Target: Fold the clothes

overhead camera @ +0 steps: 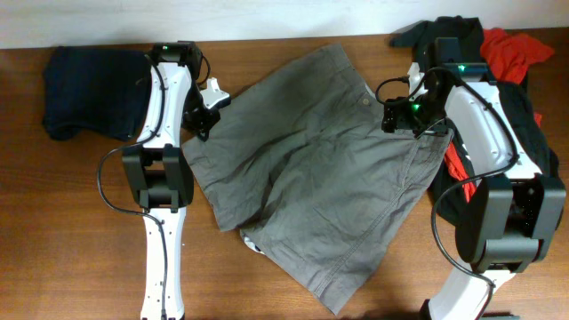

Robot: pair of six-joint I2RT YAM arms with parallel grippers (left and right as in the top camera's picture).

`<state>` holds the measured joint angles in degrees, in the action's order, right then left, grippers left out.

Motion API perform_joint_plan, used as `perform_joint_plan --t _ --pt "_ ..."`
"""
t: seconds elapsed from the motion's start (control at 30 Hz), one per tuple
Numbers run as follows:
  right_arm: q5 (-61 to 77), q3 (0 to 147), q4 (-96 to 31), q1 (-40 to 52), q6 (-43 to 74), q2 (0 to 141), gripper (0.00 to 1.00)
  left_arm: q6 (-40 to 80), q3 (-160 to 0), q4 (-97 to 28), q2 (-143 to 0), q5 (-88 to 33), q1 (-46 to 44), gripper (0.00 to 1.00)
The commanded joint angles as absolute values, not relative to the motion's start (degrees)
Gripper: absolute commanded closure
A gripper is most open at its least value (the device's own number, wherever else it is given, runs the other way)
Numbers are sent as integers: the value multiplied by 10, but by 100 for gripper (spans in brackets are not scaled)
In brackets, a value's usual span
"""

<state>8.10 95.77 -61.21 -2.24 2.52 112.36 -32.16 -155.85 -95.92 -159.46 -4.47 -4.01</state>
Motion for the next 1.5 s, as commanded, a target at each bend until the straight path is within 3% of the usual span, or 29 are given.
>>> perform_joint_plan --t 0.0,0.63,0.67,0.73,0.83,1.2,1.47 --pt "88 967 -608 -20 19 1109 14 -326 -1564 -938 -1603 -46 -35 99" --pt "89 967 -570 -18 24 1109 14 -173 -1564 -520 -1604 -46 -32 98" --pt "89 967 -567 -18 27 1110 14 -173 -1564 -516 -1604 -46 -32 92" --pt "89 967 -561 -18 35 1109 14 -173 -1564 -519 -1604 -46 -32 63" --pt "88 967 -554 -18 39 1109 14 -167 -1564 -546 -1604 -47 -32 1" --pt "89 1013 -592 -19 39 1093 14 -81 -1745 -783 -1575 -65 -34 1" --pt "83 1106 -735 -19 38 1046 14 -80 -1798 -910 -1494 -94 -67 1"
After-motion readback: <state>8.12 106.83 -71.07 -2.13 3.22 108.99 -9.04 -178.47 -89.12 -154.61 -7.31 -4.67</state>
